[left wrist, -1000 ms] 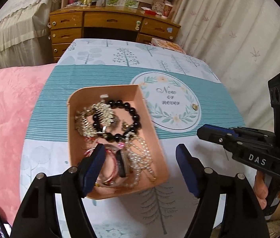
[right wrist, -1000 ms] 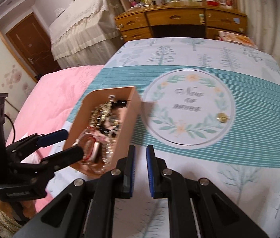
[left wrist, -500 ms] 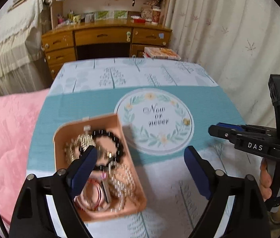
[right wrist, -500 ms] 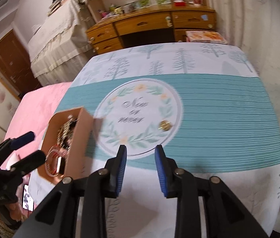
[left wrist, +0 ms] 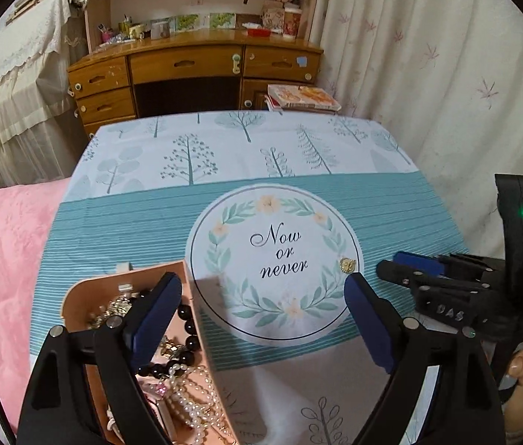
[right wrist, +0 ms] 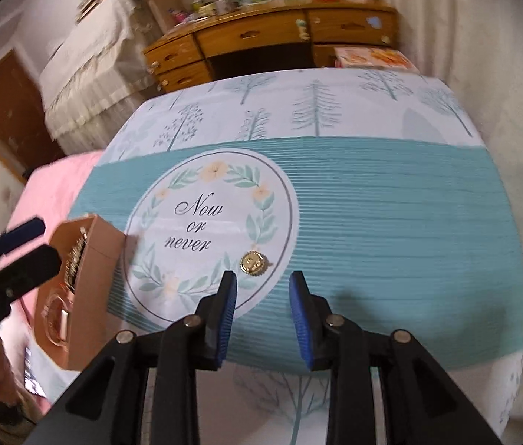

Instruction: Organize jewelry

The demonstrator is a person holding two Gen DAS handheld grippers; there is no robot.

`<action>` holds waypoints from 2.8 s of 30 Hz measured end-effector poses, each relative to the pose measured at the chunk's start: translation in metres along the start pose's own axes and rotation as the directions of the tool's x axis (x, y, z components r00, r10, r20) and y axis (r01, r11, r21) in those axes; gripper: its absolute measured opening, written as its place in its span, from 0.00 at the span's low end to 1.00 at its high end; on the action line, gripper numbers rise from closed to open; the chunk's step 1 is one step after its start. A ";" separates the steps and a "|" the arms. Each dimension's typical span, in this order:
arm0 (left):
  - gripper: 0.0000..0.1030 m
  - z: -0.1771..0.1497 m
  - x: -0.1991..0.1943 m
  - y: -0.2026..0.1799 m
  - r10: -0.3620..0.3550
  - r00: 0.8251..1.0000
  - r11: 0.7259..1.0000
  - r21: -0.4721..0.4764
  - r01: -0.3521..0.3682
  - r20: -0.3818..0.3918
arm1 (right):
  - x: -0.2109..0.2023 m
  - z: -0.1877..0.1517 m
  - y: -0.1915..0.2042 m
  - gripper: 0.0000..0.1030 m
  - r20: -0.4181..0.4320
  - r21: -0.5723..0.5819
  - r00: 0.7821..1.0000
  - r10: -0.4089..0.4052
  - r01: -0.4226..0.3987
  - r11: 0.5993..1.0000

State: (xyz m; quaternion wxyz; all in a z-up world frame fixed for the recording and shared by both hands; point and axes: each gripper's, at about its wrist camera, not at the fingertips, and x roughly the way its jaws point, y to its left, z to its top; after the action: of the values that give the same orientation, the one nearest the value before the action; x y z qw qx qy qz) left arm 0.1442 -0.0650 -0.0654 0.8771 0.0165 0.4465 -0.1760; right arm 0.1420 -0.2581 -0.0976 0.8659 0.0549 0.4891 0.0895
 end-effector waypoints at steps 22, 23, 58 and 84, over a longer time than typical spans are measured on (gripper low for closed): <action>0.85 -0.009 0.022 0.007 -0.009 0.999 1.000 0.002 0.009 -0.048 | 0.042 -0.001 0.026 0.22 0.005 -0.243 0.995 -0.099 0.097 0.965; 0.85 -0.009 0.022 0.007 -0.008 0.999 1.000 0.002 0.008 -0.048 | 0.042 -0.002 0.028 0.18 0.005 -0.245 0.995 -0.102 0.100 0.964; 0.99 -0.053 -0.110 0.120 0.171 0.980 0.969 -0.196 -0.149 0.100 | -0.059 -0.008 0.213 0.19 0.042 -0.365 0.977 0.211 -0.182 0.913; 0.99 -0.061 -0.105 0.144 0.183 0.979 0.959 -0.236 -0.157 0.091 | -0.014 0.011 0.221 0.20 -0.018 -0.287 0.985 0.171 -0.169 0.943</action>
State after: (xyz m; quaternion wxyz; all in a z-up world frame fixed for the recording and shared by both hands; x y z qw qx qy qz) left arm 0.0869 0.1118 -0.0374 0.9087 -0.0556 0.4108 -0.0484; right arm 0.1221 -0.0454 -0.0393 0.8554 -0.0292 0.4613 0.2336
